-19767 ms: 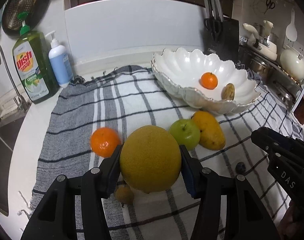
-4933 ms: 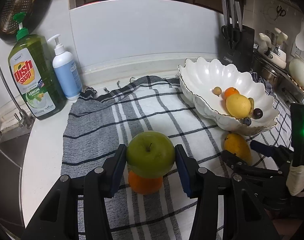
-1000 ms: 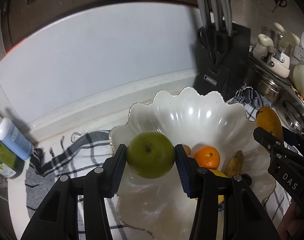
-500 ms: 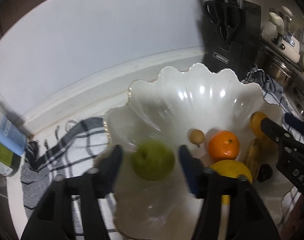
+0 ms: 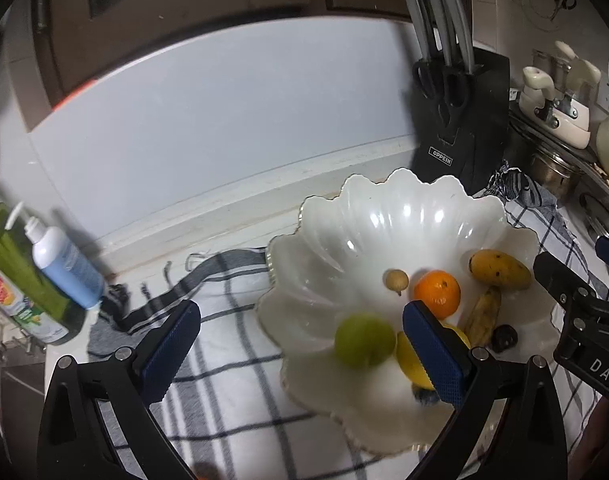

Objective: Organize fruits
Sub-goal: 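Lower the apple and mango into the bowl and open both tools, then withdraw both open tools from the bowl toward the mandarin and red date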

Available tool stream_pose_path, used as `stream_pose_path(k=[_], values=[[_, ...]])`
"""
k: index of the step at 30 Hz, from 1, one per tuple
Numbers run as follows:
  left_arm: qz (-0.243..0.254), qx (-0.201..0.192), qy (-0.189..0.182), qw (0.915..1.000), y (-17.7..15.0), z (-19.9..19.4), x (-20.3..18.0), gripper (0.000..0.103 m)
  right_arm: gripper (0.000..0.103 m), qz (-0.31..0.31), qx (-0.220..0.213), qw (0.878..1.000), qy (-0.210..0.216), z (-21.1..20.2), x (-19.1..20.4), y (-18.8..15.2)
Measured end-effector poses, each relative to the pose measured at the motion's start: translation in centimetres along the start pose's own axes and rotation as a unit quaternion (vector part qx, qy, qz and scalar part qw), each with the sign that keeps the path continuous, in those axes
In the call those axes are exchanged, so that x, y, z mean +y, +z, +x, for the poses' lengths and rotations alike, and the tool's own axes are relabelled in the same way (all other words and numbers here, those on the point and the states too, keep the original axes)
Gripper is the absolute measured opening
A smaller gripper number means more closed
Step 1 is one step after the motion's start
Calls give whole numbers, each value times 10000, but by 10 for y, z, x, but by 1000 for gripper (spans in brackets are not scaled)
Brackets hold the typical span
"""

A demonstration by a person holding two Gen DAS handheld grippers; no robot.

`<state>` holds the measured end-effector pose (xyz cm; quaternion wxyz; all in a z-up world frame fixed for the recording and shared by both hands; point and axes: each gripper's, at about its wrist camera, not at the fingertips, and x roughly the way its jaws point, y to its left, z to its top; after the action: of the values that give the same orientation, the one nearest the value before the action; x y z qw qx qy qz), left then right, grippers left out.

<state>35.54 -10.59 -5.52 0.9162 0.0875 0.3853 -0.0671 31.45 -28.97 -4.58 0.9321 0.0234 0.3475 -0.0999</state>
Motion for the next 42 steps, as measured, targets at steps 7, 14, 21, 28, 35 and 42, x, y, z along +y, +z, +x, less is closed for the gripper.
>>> stream_pose_path(k=[7, 14, 21, 28, 35, 42], values=[[-119, -91, 73, 9999, -16, -34, 13, 103, 98, 60, -43, 9999, 136, -29, 8, -13], [-196, -174, 128, 9996, -32, -60, 22, 103, 98, 80, -116, 9997, 199, -57, 15, -24], [-272, -309, 212, 9989, -49, -84, 32, 103, 98, 69, -187, 9995, 247, -79, 21, -33], [-379, -320, 210, 9985, -67, -97, 46, 103, 98, -52, -223, 9994, 272, -94, 35, -43], [-458, -316, 298, 9980, -87, -105, 66, 103, 98, -273, -227, 9988, 327, -105, 58, -59], [-523, -312, 336, 9976, -110, -109, 85, 103, 98, -347, -265, 9983, 376, -114, 80, -73]])
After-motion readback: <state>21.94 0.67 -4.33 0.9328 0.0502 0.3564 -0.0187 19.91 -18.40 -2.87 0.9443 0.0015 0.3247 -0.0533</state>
